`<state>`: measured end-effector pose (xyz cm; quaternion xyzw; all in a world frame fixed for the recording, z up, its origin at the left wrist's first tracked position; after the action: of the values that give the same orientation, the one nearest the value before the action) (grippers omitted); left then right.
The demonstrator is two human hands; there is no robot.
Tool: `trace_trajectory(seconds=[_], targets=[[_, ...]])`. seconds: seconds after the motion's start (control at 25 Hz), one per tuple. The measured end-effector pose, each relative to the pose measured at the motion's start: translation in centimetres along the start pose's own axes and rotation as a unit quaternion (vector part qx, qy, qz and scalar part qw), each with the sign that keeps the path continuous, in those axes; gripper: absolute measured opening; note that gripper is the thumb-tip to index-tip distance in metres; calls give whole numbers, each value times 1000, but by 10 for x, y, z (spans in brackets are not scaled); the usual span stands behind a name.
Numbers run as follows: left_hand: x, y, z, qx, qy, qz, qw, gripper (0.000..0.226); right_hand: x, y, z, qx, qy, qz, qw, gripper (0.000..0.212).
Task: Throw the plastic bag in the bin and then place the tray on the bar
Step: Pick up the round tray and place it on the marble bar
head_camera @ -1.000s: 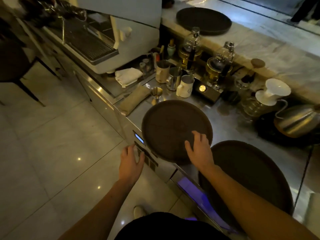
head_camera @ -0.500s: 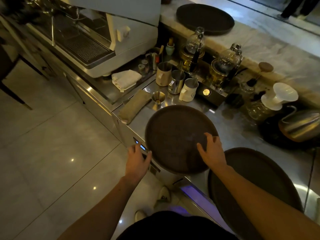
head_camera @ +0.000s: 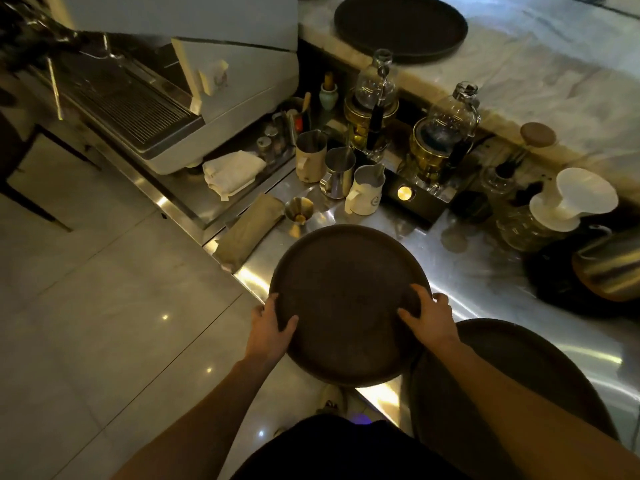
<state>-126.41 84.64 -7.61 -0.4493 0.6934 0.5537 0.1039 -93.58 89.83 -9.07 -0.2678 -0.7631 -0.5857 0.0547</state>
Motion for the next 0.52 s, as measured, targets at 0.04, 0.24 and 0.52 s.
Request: trace_trajectory(seconds=[0.04,0.24,0.52], targets=[[-3,-2,1,5,2,2,1000,70,-2,-2,3,3,-8,2,1000,68],[-14,-5,4,-11,38,-2,999,72,-4,-5,14,26,-22,14,999,70],[-5,3,7,-30,41,24,998,79,3,9,7,-27,-13,43,999,63]])
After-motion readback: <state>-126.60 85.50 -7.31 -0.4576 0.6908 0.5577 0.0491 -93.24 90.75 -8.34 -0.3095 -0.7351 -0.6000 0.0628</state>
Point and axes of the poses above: each hand's wrist, its own z-axis towards the middle knuckle, its own y-axis out of the back of the hand, x = y × z, the point moved 5 cm from there along z, towards the middle knuckle, and after that the axes turned 8 degrees about -x, right-handed, at the moved point
